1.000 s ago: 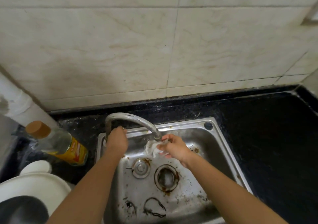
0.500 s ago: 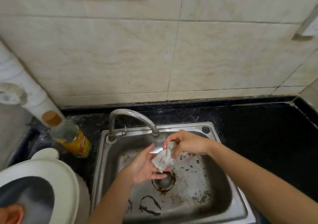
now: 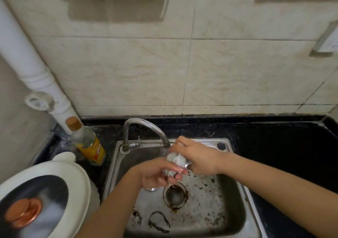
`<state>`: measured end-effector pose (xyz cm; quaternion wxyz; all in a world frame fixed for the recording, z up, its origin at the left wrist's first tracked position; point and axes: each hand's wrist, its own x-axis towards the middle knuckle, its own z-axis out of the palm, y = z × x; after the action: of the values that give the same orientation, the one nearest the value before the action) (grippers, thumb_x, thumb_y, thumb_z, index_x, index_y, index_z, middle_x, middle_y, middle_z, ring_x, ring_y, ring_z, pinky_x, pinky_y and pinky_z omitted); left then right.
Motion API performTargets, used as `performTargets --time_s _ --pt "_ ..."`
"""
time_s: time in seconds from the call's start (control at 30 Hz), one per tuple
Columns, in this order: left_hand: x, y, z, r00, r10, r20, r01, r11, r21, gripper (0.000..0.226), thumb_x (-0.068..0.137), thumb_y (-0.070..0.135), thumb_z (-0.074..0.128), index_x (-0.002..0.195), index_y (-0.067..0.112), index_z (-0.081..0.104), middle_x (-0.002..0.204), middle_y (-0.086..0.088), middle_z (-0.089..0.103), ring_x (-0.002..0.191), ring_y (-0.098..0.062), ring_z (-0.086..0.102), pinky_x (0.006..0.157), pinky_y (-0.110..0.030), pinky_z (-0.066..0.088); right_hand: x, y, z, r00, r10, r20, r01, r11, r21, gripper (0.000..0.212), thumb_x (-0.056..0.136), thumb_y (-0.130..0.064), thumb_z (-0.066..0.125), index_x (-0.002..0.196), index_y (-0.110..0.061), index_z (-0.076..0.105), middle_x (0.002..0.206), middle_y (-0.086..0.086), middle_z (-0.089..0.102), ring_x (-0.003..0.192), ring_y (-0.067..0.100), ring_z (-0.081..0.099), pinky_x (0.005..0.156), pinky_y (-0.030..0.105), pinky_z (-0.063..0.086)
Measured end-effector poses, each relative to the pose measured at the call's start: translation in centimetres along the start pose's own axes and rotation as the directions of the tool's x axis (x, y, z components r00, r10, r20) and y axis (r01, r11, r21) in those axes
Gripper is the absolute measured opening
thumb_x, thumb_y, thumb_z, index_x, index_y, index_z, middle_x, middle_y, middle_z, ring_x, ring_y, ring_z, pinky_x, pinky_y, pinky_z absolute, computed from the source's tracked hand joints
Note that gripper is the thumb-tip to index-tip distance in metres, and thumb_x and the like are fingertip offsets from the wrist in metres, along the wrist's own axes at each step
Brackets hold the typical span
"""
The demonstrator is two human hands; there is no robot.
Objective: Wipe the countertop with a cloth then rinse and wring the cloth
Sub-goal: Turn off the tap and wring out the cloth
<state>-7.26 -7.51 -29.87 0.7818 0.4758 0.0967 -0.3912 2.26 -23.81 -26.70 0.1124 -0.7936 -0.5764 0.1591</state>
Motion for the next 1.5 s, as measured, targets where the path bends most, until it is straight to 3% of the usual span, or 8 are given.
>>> performTargets --time_s 0.17,0.43,0.57,0.7,0.93,1.27,1.4,1.5 --pt "-0.1 1.1 2.6 0.999 -0.035 -0.04 0.04 0.991 0.126 0.019 0.094 0.024 0.05 0.092 0.011 0.063 0.063 0.006 0.046 0.045 0.0 0.037 0.034 -0.008 0.02 0.4 0.7 -0.3 0.946 -0.226 -0.232 0.11 0.898 -0.426 0.022 0.07 -0.01 0.077 0.086 -0.01 0.062 0.079 0.008 0.051 0.062 0.024 0.052 0.049 0.03 0.038" --pt "-0.4 2.5 3.6 0.958 0.07 -0.277 0.059 0.898 0.435 0.022 0.088 0.028 0.06 0.076 0.019 0.043 0.057 0.007 0.039 0.046 -0.006 0.029 0.041 -0.015 0.025 0.3 2.4 -2.9 0.942 -0.298 -0.157 0.125 0.742 -0.658 0.023 0.063 -0.016 0.083 0.069 -0.01 0.061 0.056 0.003 0.052 0.04 0.018 0.045 0.033 0.025 0.029" --pt "-0.1 3.4 3.3 0.872 0.359 -0.334 0.119 0.505 0.855 0.027 0.087 0.037 0.056 0.072 0.017 0.048 0.058 0.002 0.046 0.049 -0.011 0.04 0.048 -0.026 0.034 0.5 1.4 -3.2 0.994 -0.084 -0.075 0.024 0.811 -0.585 0.017 0.081 -0.026 0.068 0.085 -0.01 0.064 0.073 0.005 0.06 0.059 0.023 0.058 0.05 0.031 0.035" --pt "0.4 4.0 2.6 0.781 0.562 -0.271 0.337 -0.014 0.941 0.022 0.09 0.036 0.05 0.079 0.017 0.053 0.076 -0.003 0.063 0.068 -0.021 0.061 0.061 -0.036 0.047 0.5 0.6 -2.5 0.972 0.235 0.026 -0.235 0.972 0.023 0.028 0.085 -0.028 0.06 0.06 -0.019 0.054 0.054 -0.004 0.049 0.051 0.013 0.048 0.05 0.028 0.037" --pt "0.4 5.8 0.4 0.719 0.679 0.147 0.419 -0.593 0.688 0.028 0.097 0.033 0.037 0.088 0.011 0.052 0.072 -0.002 0.063 0.058 -0.021 0.063 0.046 -0.028 0.03 0.0 -1.3 -2.0 0.921 0.341 0.186 -0.361 0.577 0.733 0.033 0.083 -0.007 0.057 0.053 -0.013 0.044 0.042 -0.003 0.034 0.035 0.011 0.027 0.044 0.029 0.022" --pt "1.6 7.5 -1.0 0.536 0.785 0.311 0.448 -0.577 0.683 0.033 0.087 0.032 0.035 0.06 0.017 0.049 0.041 0.005 0.045 0.029 -0.013 0.042 0.038 -0.018 0.016 0.7 -3.7 0.1 0.911 0.276 0.308 -0.208 -0.337 0.918 0.044 0.09 -0.009 0.043 0.05 -0.023 0.031 0.043 -0.007 0.025 0.036 0.007 0.012 0.035 0.018 0.01" --pt "1.4 7.7 -0.5 0.532 0.792 0.3 0.418 -0.554 0.72 0.032 0.085 0.029 0.037 0.059 0.017 0.049 0.042 0.005 0.046 0.031 -0.014 0.043 0.038 -0.017 0.018 0.8 -4.4 0.5 0.928 0.247 0.279 -0.126 -0.496 0.859 0.04 0.083 -0.011 0.052 0.053 -0.023 0.027 0.043 -0.007 0.023 0.039 0.008 0.009 0.031 0.016 0.012" --pt "0.9 7.9 0.7 0.575 0.785 0.232 0.395 -0.514 0.761 0.025 0.091 0.029 0.04 0.07 0.017 0.049 0.057 0.005 0.051 0.045 -0.014 0.046 0.043 -0.024 0.026 0.2 -3.9 0.0 0.927 0.244 0.284 -0.18 -0.374 0.91 0.039 0.087 -0.012 0.052 0.053 -0.022 0.033 0.047 -0.007 0.023 0.041 0.008 0.009 0.034 0.017 0.011"
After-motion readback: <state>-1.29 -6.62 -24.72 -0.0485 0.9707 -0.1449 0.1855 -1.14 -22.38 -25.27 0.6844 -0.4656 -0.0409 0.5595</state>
